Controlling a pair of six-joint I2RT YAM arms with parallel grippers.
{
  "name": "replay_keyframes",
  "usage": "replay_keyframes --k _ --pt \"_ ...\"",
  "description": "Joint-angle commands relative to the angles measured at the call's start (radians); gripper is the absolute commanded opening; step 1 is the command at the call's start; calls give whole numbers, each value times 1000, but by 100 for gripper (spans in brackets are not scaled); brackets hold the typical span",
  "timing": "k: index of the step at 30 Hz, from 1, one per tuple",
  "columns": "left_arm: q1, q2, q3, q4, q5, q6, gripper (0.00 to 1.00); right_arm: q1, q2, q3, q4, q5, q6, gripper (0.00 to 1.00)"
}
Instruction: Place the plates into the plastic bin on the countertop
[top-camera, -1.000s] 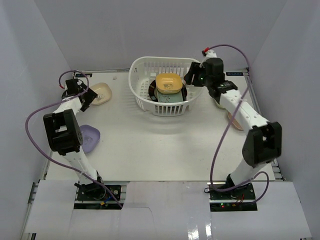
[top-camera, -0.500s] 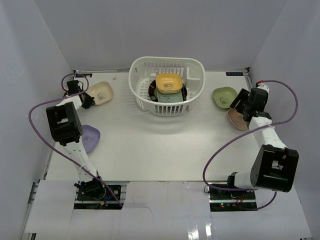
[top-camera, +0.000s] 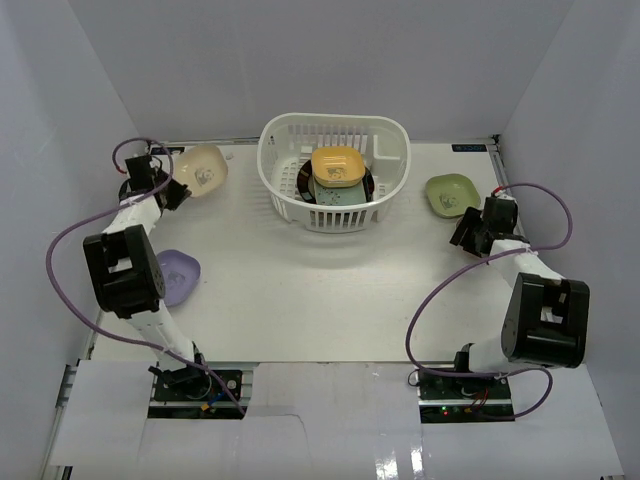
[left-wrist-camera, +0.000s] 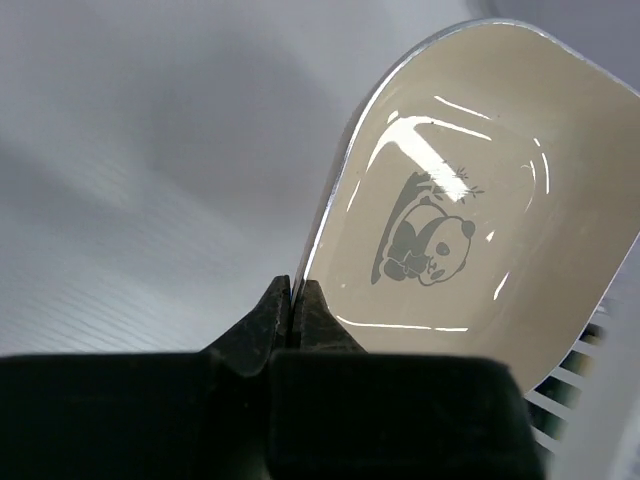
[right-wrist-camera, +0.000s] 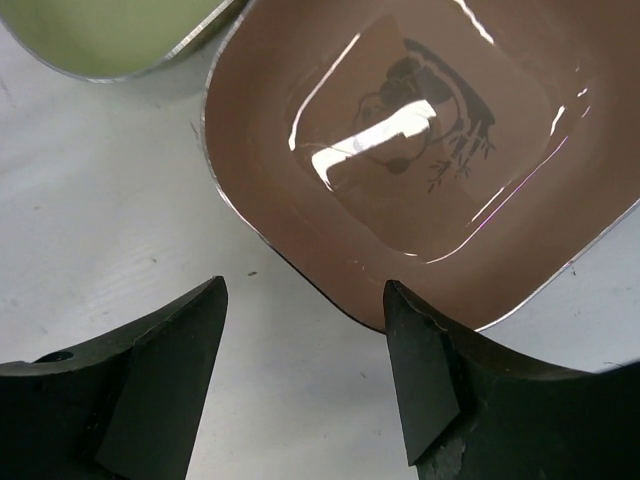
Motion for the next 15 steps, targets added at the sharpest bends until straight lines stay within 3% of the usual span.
replay_keyframes --k 1,4,8,12,15 --pt "-70 -222 13 106 46 -16 0 5 59 37 0 18 -42 70" --pt "-129 -312 43 92 40 36 0 17 99 56 -15 20 -55 66" --pt "-314 -320 146 14 19 109 0 60 127 38 -17 50 -53 56" --pt "-452 -263 235 -52 7 156 0 82 104 -1 0 44 -18 18" --pt "-538 -200 298 -90 -32 195 0 111 36 -42 12 53 3 10"
